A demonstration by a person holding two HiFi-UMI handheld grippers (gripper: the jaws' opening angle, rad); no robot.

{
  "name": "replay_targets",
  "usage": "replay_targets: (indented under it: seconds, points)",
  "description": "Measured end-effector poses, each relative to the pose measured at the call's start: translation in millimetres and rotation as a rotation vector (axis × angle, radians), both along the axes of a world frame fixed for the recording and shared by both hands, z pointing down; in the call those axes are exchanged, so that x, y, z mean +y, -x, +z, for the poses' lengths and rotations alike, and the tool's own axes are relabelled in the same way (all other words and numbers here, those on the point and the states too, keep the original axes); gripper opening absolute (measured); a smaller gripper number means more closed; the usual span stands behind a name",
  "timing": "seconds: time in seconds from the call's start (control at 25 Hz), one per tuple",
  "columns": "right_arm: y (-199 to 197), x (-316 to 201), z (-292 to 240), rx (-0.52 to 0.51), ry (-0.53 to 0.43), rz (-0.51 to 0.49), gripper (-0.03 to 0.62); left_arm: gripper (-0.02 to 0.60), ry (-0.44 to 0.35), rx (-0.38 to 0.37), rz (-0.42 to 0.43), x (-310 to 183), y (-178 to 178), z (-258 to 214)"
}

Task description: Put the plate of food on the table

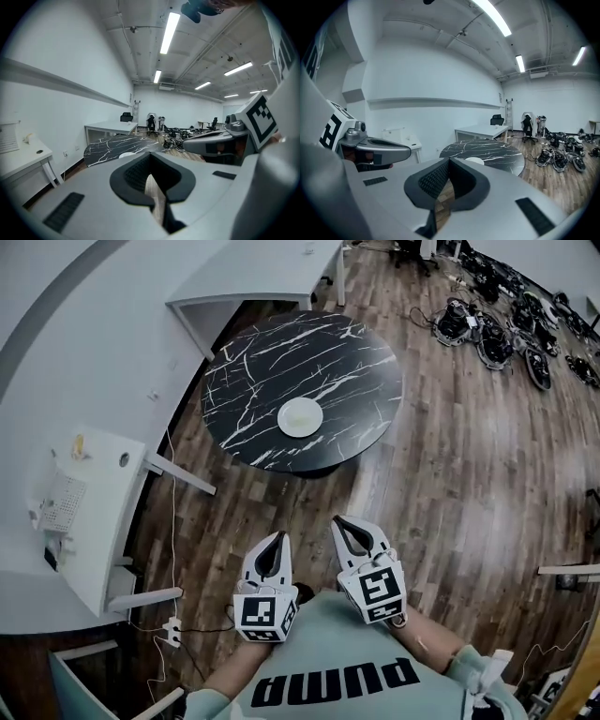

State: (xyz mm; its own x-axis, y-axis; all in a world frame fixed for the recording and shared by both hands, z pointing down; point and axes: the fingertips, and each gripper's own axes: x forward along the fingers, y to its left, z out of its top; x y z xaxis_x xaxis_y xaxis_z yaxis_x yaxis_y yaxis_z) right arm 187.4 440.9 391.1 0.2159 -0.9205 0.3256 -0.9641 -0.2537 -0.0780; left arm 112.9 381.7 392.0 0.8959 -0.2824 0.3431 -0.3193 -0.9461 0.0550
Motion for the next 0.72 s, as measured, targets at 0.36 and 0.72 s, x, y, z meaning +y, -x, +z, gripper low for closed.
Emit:
replay_targets:
  seconds: [0.36,0.72]
  points:
    - [5,13,11,0.03,0.023,-0.03,0.008,0.006,0.016,-0.022,-0.059,14,15,18]
    - [5,9,5,0.045,0.017,-0.05,0.008,0.006,-0.005,0.002,-0.083,11,15,11]
